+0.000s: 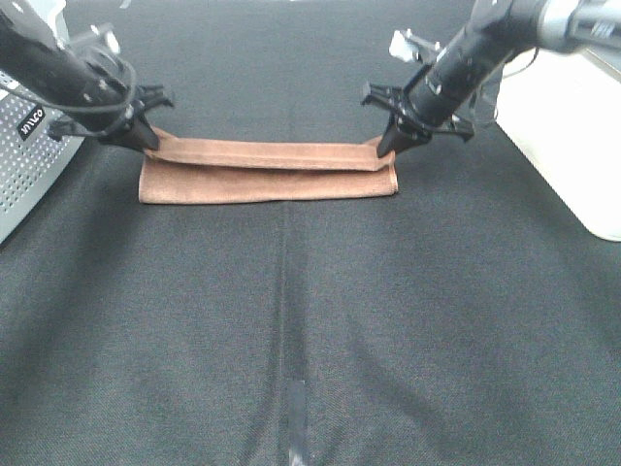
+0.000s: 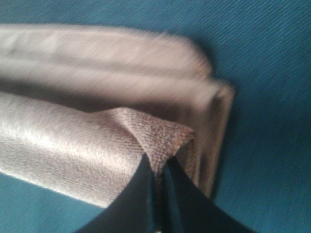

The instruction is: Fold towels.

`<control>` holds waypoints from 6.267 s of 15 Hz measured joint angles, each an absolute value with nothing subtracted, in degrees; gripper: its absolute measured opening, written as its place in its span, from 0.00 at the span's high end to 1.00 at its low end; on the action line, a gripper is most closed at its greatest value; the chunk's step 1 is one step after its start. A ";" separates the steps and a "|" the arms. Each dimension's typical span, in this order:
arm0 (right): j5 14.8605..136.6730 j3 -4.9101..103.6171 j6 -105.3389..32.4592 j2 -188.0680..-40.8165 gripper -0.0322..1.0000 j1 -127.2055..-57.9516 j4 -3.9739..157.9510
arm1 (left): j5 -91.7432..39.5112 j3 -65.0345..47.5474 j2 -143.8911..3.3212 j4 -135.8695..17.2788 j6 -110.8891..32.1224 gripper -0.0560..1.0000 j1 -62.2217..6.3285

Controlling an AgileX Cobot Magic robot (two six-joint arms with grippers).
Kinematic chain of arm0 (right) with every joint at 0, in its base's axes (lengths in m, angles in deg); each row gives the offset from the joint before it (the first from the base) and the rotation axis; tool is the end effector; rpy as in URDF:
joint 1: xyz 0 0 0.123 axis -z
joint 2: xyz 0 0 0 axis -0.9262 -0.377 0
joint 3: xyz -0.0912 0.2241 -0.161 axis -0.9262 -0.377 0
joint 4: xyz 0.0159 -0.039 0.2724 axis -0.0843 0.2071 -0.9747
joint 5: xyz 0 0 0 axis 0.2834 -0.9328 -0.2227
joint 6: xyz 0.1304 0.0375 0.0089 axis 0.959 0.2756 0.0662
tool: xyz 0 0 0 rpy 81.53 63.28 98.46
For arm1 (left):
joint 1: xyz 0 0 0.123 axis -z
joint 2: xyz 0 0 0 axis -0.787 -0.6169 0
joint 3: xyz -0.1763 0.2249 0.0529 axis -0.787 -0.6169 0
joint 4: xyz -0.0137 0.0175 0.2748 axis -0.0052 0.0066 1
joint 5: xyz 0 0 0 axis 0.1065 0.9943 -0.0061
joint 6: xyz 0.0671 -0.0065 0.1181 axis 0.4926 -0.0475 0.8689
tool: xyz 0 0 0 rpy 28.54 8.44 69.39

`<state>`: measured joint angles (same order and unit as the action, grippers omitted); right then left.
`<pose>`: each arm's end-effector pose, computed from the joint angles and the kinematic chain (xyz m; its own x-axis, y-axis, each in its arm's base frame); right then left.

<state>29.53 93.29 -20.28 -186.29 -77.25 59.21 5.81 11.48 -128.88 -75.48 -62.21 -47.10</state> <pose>0.5588 0.1417 0.0820 -0.9496 -0.0163 -0.3131 -0.1418 0.9129 0.3828 0.5365 -0.0847 0.0939 -0.8840 -0.1511 -0.4424 0.0220 0.9318 -0.3623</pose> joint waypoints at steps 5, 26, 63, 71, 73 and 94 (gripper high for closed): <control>28.15 94.67 -20.11 -187.84 0.60 -77.19 59.16 | 6.15 12.97 -131.63 -75.30 -66.05 0.64 -47.10; 23.00 99.20 -19.82 -186.35 0.17 -77.19 60.48 | 10.05 17.15 -136.79 -79.72 -68.00 0.88 -47.15; 21.91 99.31 -34.20 -190.93 0.17 -82.75 28.05 | 22.83 46.66 -137.24 -79.83 -74.59 0.28 -44.92; 16.06 99.31 -26.98 -189.50 0.17 -77.70 41.11 | 32.85 46.66 -136.84 -79.43 -74.59 0.28 -44.92; 15.83 99.31 -24.29 -185.26 0.17 -77.70 48.67 | 35.89 46.66 -134.61 -77.37 -74.59 0.28 -44.92; 15.32 28.95 -21.14 -94.45 0.17 -77.76 70.27 | 39.61 -27.48 -41.39 -49.41 -75.85 0.28 -44.86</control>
